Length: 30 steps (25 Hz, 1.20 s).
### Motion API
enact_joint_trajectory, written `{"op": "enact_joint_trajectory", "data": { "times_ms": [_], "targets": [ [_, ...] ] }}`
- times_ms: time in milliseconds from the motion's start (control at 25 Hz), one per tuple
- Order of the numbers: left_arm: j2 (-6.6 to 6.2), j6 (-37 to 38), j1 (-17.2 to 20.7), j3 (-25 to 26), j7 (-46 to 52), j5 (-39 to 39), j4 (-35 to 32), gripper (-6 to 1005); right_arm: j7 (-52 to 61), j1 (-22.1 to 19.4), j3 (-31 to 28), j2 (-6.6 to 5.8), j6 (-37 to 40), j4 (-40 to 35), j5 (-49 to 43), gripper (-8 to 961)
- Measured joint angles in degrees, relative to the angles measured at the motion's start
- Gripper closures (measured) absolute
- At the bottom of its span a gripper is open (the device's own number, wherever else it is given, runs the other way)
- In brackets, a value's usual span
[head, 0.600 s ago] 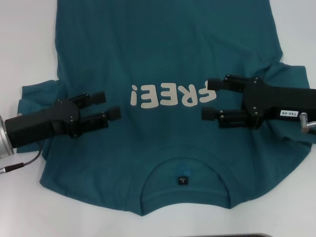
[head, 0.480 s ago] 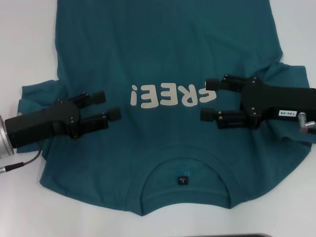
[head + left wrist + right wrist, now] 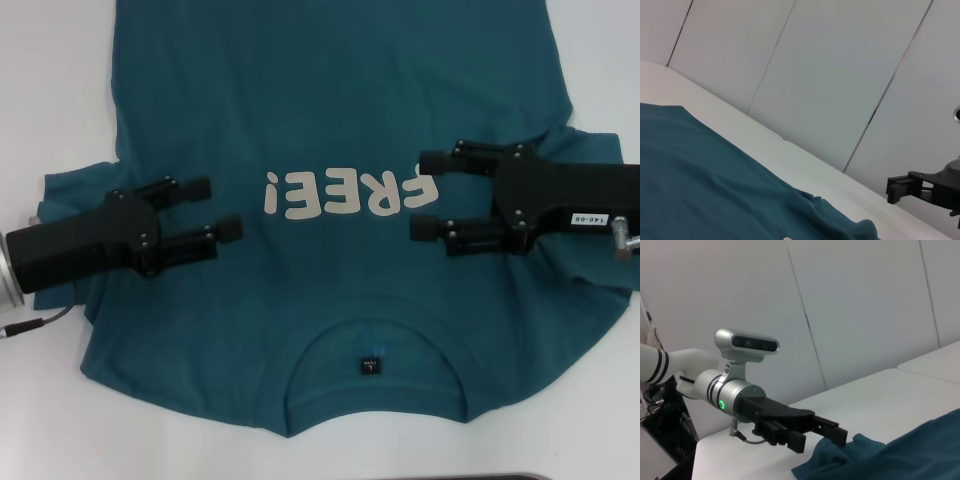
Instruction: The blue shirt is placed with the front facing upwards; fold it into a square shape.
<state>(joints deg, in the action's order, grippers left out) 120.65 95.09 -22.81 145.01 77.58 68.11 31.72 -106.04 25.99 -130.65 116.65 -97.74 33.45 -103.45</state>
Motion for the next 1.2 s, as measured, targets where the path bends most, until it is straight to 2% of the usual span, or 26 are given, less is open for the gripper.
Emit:
{"op": "enact_joint_trajectory", "data": {
  "times_ms": [120,280,400,680,1040,1200],
  "targets": [
    [-0.09,0.26,0.35,0.34,2.41,0.00,2.37,164,0.15,0.06,-0.23,-0.03,0.23,0.05,0.02,37],
    [-0.39,0.55,1.56,0.48,10.63,0.00,7.59,173,1.01,0.12,-0.41,-0.09,0.27,0.44,0.35,38],
    [-1.49,-0.27,2.32,0.75,17.90,0.00,10.02,180,1.18,0.16,-0.52,-0.03,0.28,0.66,0.39,38],
    [-4.25,-5.56,3.99,1.00,29.03,-0.90,10.77,195,1.28,0.64,-0.52,0.18,0.28,0.74,0.23,38],
    [-6.26,-9.85,5.38,1.40,30.51,-3.09,10.88,215,2.75,0.64,-0.93,-0.06,0.44,0.81,0.40,38],
    [-6.73,-10.46,5.29,1.41,30.40,-5.53,10.90,224,2.78,0.65,-1.07,-0.09,0.46,0.82,0.47,38]
  ]
}}
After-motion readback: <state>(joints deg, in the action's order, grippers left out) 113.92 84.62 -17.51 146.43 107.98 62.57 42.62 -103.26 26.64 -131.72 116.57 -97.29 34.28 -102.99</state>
